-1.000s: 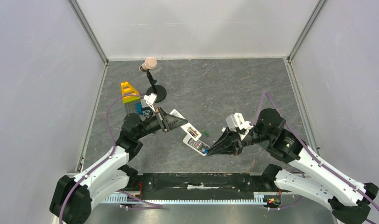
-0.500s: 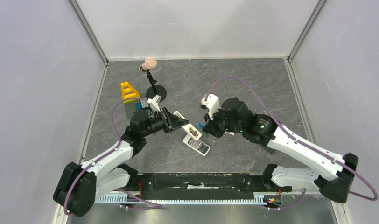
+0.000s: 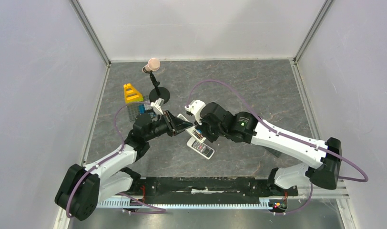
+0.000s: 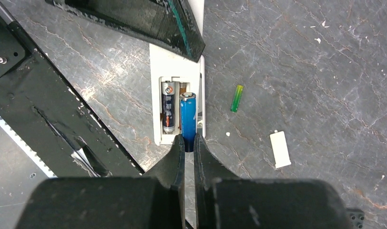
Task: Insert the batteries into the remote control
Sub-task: Load the battery into the remote control.
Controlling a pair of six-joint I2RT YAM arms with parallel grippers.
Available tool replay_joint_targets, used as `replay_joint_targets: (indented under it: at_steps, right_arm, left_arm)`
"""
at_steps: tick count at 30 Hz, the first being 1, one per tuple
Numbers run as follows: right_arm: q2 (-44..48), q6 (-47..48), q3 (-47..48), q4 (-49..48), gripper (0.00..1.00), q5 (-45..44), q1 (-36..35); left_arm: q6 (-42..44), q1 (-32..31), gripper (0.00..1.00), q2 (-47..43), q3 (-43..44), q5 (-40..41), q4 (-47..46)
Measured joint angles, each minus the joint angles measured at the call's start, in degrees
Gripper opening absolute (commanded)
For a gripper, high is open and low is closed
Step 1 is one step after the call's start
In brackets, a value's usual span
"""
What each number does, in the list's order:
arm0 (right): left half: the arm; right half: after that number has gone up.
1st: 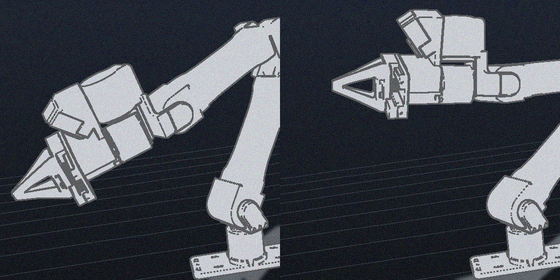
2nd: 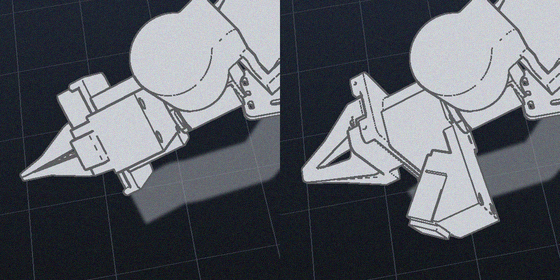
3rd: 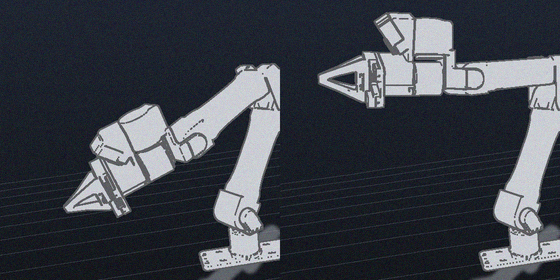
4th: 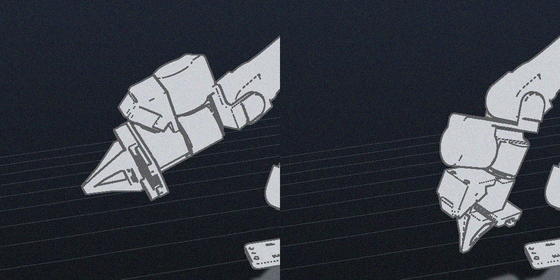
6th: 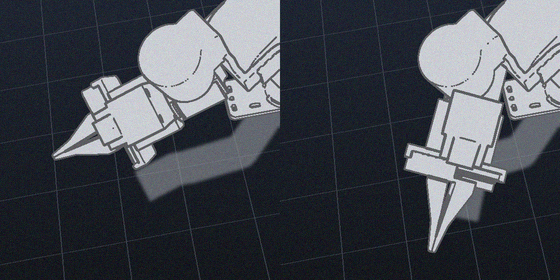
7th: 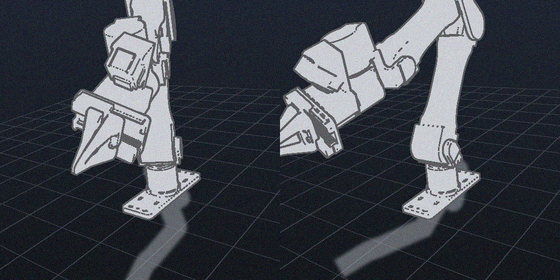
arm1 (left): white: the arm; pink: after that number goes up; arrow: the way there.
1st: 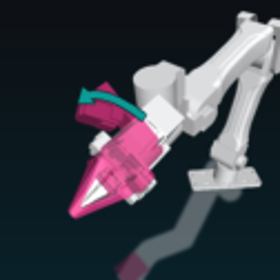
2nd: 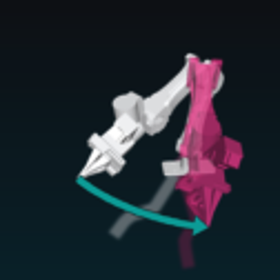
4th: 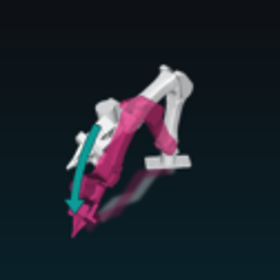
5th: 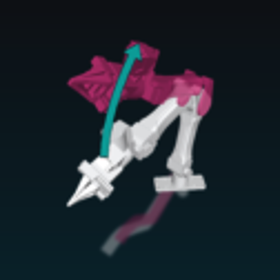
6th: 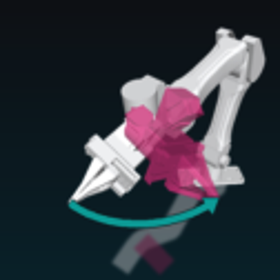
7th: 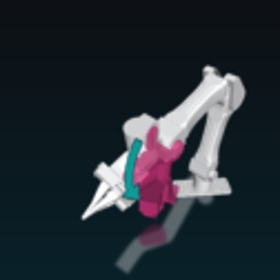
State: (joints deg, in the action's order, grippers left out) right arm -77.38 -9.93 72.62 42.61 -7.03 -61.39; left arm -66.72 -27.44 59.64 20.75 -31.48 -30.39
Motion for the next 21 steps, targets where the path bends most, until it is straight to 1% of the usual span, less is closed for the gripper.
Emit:
replay_joint_targets:
  at_steps: [10, 15, 21]
  right_arm:
    - [-4.83, -0.39, 4.46, 2.99, 0.02, -2.1, -0.92]
    - [-6.23, -0.37, 4.72, 4.28, 0.02, -2.12, -1.09]
    - [-6.43, -0.37, 4.72, 5.11, 0.04, -2.1, -1.14]
  left_arm:
    - [-3.54, 0.0, 0.02, -0.02, -4.46, 1.86, -4.98]
    - [-5.01, 0.0, 0.02, -0.37, -5.88, 3.06, -7.48]
    - [-5.6, 0.0, 0.02, -1.42, -6.6, 4.07, -8.0]
